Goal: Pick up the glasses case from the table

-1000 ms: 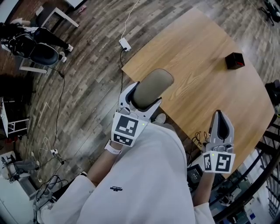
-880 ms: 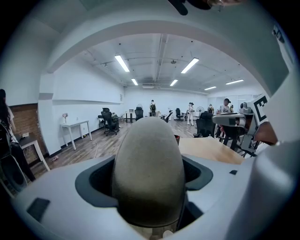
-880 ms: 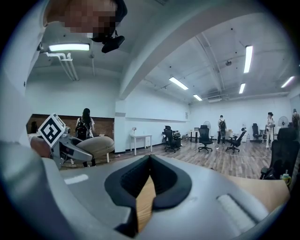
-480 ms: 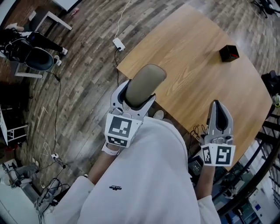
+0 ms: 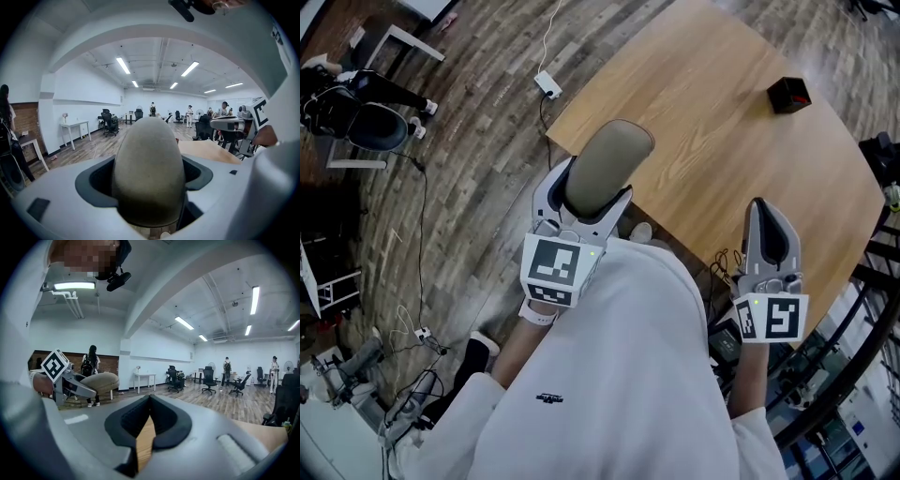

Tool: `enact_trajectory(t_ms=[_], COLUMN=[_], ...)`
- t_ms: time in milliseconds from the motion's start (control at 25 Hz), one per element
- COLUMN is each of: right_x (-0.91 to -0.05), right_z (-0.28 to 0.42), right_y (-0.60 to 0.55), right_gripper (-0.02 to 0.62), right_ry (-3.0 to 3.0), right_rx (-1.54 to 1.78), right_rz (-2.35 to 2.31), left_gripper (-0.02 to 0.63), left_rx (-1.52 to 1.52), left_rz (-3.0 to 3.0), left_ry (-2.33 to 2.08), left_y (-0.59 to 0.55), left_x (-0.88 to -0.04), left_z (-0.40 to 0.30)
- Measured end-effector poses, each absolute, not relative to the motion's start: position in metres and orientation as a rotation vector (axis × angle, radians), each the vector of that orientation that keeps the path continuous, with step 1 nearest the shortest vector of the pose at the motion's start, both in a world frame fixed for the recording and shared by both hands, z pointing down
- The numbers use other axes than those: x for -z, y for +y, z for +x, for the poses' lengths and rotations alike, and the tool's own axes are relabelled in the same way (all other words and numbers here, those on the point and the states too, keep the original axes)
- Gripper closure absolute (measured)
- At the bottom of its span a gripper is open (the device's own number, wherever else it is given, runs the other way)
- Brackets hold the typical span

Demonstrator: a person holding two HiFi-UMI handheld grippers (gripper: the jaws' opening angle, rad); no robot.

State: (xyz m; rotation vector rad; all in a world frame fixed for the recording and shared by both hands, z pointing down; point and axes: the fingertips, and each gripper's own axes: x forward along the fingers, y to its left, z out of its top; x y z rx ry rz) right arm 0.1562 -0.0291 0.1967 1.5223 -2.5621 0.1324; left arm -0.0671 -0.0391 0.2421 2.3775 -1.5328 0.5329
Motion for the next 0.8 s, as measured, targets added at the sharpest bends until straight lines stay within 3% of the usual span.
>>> enact_trajectory(t_ms=[800], right_x=[-0.203], right_z=[0.168], right_y=[-0.033], right_gripper=[0.584], right_ry=[-2.538], right_rx=[-0.157], right_rz=[1.542], left_gripper=[0.222], left_rx=[-0.535], left_rz=[2.398], left_ry=[-1.471], left_y=[-0.045], left_x=[-0.245], left_z=[-0.046])
